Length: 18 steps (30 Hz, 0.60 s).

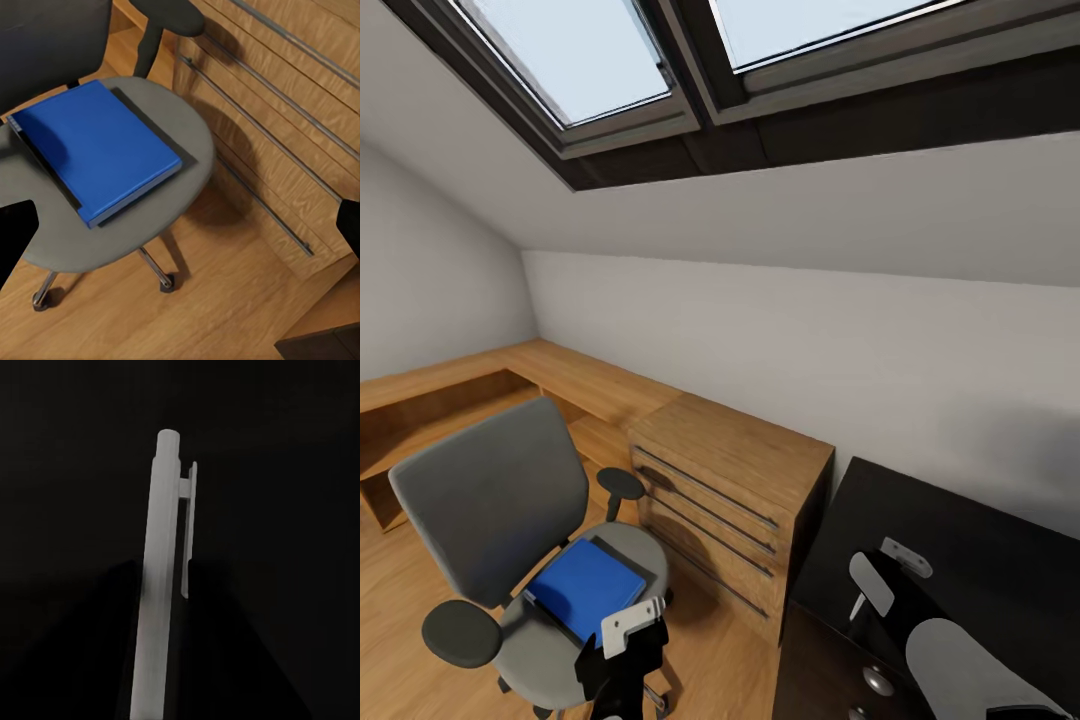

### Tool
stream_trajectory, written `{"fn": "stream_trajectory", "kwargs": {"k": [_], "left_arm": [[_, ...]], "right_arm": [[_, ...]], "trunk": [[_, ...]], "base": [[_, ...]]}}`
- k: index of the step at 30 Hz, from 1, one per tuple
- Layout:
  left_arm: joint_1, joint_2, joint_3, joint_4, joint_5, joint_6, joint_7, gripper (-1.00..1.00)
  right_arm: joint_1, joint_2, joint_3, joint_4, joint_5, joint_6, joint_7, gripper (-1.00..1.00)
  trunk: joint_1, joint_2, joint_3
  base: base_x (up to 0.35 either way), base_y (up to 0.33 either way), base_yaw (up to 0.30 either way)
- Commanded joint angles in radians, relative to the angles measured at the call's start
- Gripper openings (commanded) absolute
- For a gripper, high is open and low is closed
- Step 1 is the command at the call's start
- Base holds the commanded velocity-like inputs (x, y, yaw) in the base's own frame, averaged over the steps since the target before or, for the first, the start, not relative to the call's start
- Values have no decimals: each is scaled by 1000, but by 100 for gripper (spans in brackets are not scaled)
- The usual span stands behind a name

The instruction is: In the bedroom, organize the workspace by keeping the computer under the desk, ensuring the monitor is on the desk, placing the keyboard on the desk next to the monitor, placing the mouse on the desk next to the keyboard, moving the folder from the swivel chair onto the desk next to the mouse, stacking the notebook on top of the folder with the pen on top of the notebook, and positioning the swivel chair next to the desk.

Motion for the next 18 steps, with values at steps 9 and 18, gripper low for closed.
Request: {"fn": "stream_trajectory", "kwargs": {"k": [9, 18], "left_arm": [[-1, 0, -2, -2, 1, 9, 6, 100], [-1, -1, -2, -2, 2, 9, 6, 100]], "right_arm": [[0, 2, 7, -3, -2, 3, -7, -100], [0, 3, 8, -2, -2, 3, -7, -100]], "trunk": [[27, -50, -23], [62, -113, -52]], "base": [[0, 0, 0], [0, 0, 0]]}}
